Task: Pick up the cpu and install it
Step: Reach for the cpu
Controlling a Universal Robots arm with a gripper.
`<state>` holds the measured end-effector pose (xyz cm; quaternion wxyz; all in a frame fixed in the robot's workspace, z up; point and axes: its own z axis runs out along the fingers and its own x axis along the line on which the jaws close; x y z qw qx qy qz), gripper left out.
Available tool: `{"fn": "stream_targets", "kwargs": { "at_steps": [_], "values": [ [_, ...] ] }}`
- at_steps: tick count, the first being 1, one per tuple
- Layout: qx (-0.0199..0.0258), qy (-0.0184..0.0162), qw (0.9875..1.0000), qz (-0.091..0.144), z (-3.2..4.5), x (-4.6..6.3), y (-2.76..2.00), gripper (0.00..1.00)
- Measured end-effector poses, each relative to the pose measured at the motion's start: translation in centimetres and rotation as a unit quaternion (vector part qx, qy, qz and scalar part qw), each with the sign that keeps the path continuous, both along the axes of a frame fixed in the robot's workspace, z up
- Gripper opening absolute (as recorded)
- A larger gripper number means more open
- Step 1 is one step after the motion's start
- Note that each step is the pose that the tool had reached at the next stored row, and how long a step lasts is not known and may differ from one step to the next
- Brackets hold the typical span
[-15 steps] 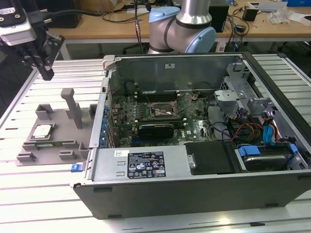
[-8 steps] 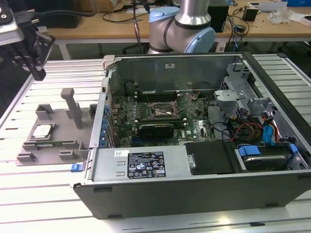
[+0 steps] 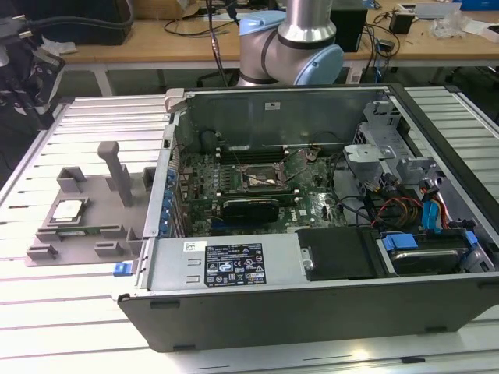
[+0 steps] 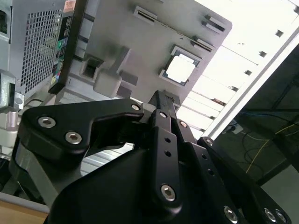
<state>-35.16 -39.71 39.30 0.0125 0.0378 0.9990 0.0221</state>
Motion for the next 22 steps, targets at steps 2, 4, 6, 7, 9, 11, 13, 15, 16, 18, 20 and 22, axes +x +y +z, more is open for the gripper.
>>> {"fn": "stream_targets", "kwargs": {
  "at_steps": [2, 4, 6, 7, 9, 11, 13, 15, 16, 18, 20, 22],
  "values": [
    [0.0, 0.0001, 1.0, 0.0, -0.09, -0.3, 0.21, 0.11],
    [0.0, 0.0004, 1.0, 0.0, -0.39, -0.6, 0.55, 0.11],
    [0.0, 0.0018, 1.0, 0.0, -0.75, -0.9, 0.85, 0.11],
    [0.0, 0.0018, 1.0, 0.0, -0.75, -0.9, 0.85, 0.11],
    [0.0, 0.0018, 1.0, 0.0, -0.77, -0.9, 0.87, 0.11],
    [0.0, 0.0018, 1.0, 0.0, -0.94, -0.9, 0.88, 0.11],
    [0.0, 0.0018, 1.0, 0.0, -1.36, -0.9, 0.87, 0.11],
    [0.0, 0.0017, 1.0, 0.0, -1.82, -0.9, 0.88, 0.11],
    [0.0, 0.0017, 1.0, 0.0, -2.03, -0.9, 0.87, 0.11],
    [0.0, 0.0018, 1.0, 0.0, -2.42, -1.0, 0.87, 0.11],
    [0.0, 0.0018, 1.0, 0.0, -2.83, -1.0, 0.87, 0.11],
    [0.0, 0.0017, 1.0, 0.0, -3.36, -1.0, 0.87, 0.11]
  ]
}}
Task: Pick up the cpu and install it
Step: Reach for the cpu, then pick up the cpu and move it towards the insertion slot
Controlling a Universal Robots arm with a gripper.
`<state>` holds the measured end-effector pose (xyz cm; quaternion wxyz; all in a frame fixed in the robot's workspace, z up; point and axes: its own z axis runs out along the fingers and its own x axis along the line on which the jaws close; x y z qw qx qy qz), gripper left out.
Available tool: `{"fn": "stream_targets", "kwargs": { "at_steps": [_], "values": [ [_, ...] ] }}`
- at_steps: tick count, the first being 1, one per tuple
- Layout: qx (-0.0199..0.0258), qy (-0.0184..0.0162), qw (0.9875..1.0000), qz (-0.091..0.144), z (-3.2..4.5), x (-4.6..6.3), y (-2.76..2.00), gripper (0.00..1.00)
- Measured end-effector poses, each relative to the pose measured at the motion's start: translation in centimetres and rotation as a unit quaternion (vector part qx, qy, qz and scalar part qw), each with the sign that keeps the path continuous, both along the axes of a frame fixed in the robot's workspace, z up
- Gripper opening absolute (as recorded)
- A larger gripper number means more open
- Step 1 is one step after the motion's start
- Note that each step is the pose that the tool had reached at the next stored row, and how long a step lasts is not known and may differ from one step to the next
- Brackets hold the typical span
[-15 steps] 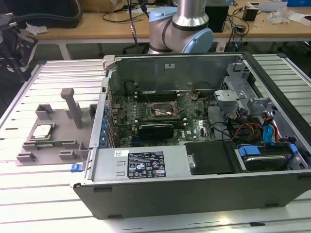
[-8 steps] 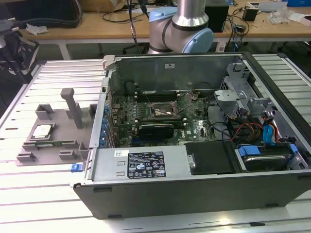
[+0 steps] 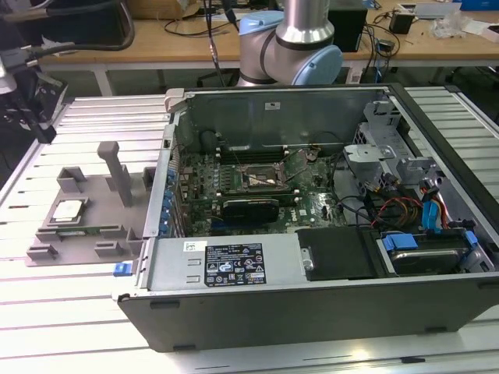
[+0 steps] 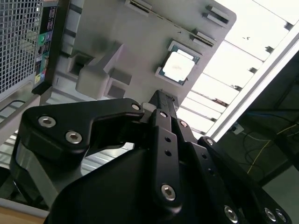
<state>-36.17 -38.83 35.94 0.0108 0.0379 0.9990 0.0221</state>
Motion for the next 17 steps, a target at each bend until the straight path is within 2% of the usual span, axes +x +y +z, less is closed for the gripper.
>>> {"fn": "stream_targets", "kwargs": {
  "at_steps": [3, 7, 12, 17],
  "values": [
    [0.0, 0.0001, 1.0, 0.0, -1.0, 0.0, 0.1, 0.11],
    [0.0, 0.0, 1.0, 0.0, -1.79, 0.0, 0.3, 0.11],
    [0.0001, 0.0, 1.0, 0.0, -3.2, 0.0, 0.41, 0.11],
    [0.0, 0.0001, 1.0, 0.0, -3.3, 0.0, 0.41, 0.11]
  ]
}}
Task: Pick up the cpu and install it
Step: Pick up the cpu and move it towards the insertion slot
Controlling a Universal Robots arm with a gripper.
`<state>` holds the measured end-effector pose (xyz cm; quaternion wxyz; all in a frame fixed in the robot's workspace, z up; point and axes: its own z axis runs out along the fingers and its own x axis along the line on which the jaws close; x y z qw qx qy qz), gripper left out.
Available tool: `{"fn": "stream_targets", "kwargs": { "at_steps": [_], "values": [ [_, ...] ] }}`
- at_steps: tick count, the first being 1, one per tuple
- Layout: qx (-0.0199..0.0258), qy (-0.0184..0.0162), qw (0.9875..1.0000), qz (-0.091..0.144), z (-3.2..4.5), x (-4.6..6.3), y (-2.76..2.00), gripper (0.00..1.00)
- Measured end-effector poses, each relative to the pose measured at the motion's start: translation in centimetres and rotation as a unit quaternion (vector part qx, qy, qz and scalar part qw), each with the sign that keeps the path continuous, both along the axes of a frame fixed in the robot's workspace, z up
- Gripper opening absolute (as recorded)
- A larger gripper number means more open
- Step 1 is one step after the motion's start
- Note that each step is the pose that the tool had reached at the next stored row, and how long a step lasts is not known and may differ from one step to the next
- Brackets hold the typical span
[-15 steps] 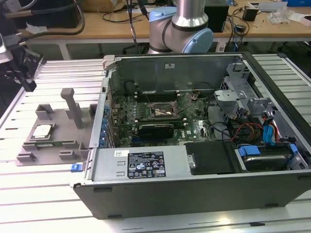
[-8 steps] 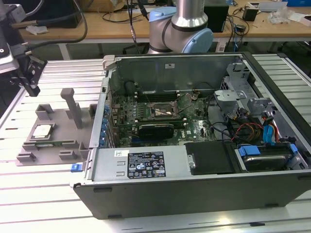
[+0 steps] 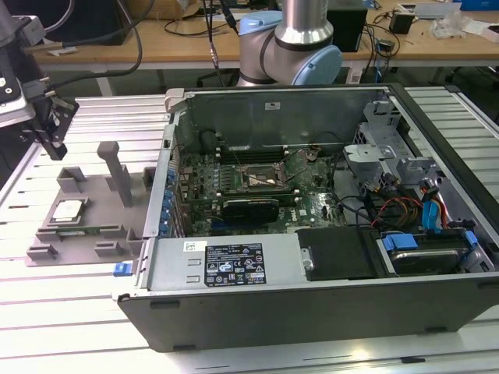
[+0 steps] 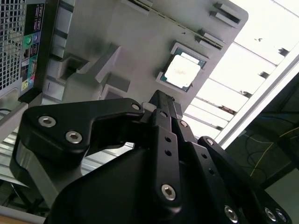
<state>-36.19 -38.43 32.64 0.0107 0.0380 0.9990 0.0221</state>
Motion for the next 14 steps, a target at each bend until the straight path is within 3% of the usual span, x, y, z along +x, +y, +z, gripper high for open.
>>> {"fn": "stream_targets", "kwargs": {
  "at_steps": [10, 14],
  "values": [
    [0.0, -0.0011, 1.0, 0.0, -0.32, -0.2, 0.0, 0.11],
    [0.0, -0.0048, 1.0, 0.0, -1.27, -0.6, 0.0, 0.11]
  ]
}}
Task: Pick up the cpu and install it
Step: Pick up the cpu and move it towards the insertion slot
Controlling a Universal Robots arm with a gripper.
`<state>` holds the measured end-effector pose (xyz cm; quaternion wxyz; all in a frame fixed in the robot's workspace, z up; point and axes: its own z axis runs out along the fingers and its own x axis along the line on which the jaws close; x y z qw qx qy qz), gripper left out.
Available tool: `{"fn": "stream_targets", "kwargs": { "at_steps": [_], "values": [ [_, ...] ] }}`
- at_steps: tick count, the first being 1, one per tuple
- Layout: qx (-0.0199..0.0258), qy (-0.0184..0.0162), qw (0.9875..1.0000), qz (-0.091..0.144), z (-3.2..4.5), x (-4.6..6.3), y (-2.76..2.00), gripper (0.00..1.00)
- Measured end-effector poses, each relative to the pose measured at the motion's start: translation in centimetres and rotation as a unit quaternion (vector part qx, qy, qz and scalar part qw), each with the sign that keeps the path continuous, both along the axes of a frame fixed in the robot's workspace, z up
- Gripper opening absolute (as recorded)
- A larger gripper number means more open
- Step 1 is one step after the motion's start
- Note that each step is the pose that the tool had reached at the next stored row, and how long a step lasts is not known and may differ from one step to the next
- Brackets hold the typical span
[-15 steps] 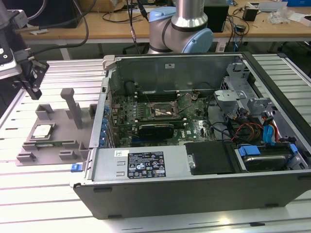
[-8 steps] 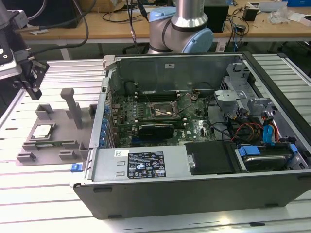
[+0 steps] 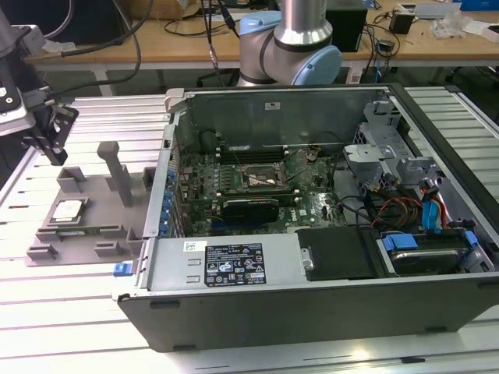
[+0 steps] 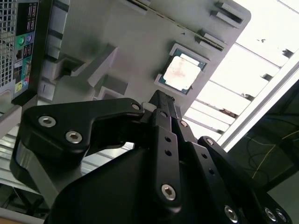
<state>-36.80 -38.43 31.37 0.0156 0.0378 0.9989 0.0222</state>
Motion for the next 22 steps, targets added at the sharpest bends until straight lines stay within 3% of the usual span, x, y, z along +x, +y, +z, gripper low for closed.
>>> {"fn": "stream_targets", "kwargs": {
  "at_steps": [9, 14, 19, 22],
  "values": [
    [0.0, -0.0013, 1.0, 0.0, -1.23, -0.4, 0.0, 0.11],
    [0.0, -0.0031, 1.0, 0.0, -2.26, -0.8, 0.0, 0.11],
    [0.0001, -0.0072, 1.0, 0.0, -3.6, -1.6, 0.0, 0.11],
    [0.0, -0.0075, 1.0, 0.0, -4.0, -1.8, 0.0, 0.11]
  ]
}}
